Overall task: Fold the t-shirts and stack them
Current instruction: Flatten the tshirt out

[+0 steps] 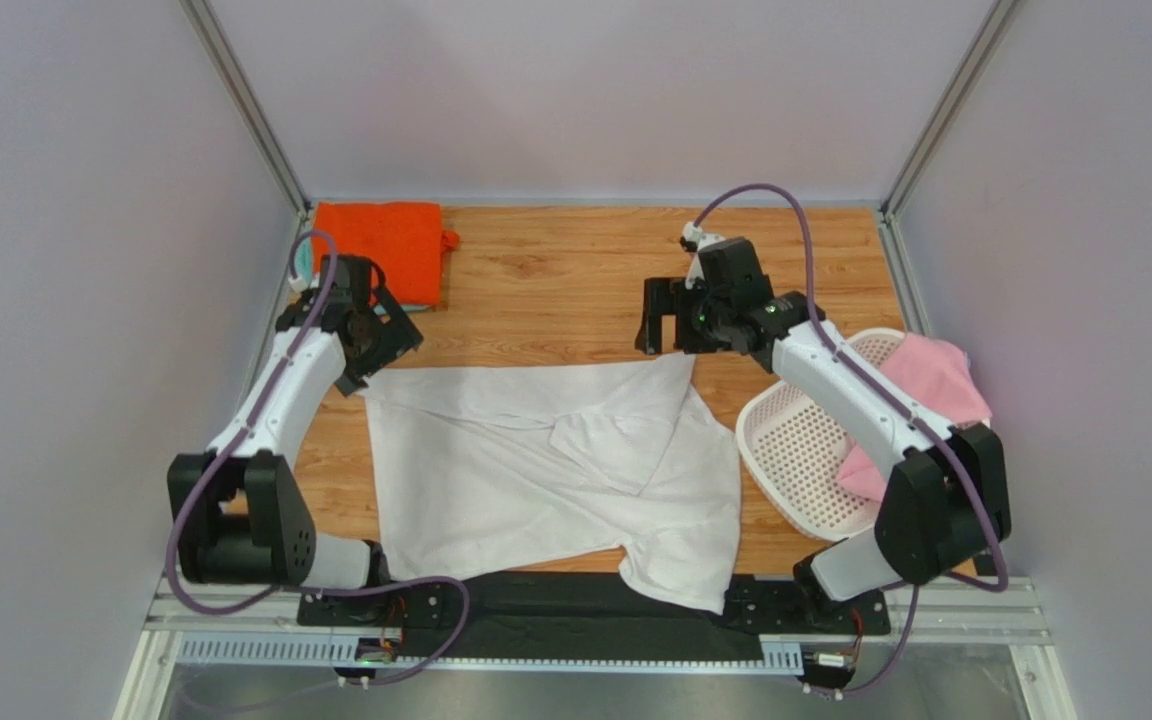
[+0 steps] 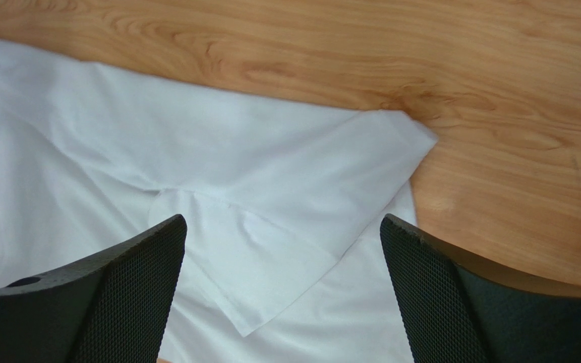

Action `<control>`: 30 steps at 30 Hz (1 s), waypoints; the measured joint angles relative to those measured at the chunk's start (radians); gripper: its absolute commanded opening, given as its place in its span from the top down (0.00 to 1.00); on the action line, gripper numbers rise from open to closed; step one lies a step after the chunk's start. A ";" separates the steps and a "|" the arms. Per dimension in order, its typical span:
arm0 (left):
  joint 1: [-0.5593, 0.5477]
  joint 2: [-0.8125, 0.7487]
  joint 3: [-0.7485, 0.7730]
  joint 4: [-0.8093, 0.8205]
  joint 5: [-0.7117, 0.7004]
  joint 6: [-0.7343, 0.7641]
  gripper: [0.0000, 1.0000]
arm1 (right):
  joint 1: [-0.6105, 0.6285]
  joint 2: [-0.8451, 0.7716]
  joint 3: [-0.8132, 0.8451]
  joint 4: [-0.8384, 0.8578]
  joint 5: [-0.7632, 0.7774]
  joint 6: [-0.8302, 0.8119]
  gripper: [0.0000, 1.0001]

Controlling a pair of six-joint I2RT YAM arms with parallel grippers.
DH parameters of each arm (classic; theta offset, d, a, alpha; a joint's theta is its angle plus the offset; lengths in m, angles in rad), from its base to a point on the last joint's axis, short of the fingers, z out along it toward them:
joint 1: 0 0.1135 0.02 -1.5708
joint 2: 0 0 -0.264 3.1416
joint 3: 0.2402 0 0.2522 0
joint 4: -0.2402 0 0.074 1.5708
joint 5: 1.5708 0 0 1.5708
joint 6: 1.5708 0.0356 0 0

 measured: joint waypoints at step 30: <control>-0.070 0.353 0.016 0.040 0.184 0.004 0.00 | 0.097 0.292 -0.145 0.280 -0.058 0.260 0.00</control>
